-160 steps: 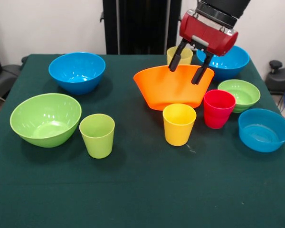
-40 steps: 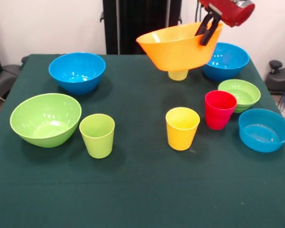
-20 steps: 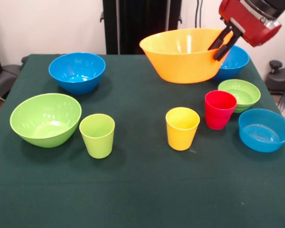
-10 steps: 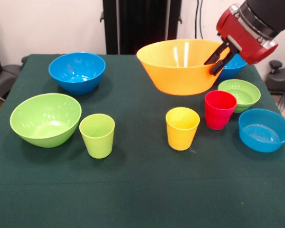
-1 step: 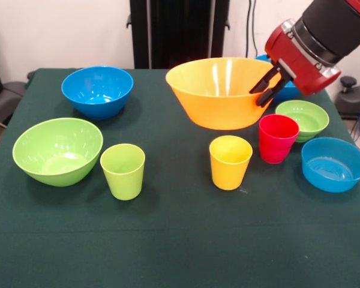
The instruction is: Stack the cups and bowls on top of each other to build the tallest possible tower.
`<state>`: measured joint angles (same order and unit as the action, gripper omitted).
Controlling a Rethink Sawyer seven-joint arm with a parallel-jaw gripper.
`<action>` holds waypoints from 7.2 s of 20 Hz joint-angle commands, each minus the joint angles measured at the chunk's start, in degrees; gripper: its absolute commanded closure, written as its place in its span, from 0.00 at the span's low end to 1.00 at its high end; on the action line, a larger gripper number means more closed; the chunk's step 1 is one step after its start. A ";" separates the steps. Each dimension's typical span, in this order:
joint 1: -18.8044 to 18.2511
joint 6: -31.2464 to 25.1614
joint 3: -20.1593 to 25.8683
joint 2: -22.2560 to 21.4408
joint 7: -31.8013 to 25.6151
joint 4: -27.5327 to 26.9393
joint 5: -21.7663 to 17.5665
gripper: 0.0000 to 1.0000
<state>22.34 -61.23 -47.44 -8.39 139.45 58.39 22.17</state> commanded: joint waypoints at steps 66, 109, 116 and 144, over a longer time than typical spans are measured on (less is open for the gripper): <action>-5.65 -13.51 0.32 10.58 13.45 -18.33 4.19 1.00; 0.97 -12.49 0.50 1.57 9.75 -5.81 4.72 1.00; 1.33 -10.23 1.26 0.47 8.46 -3.01 3.92 1.00; -0.18 -0.42 2.07 4.57 7.94 -1.73 2.55 1.00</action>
<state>23.58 -66.55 -53.03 -7.43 141.89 53.29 28.17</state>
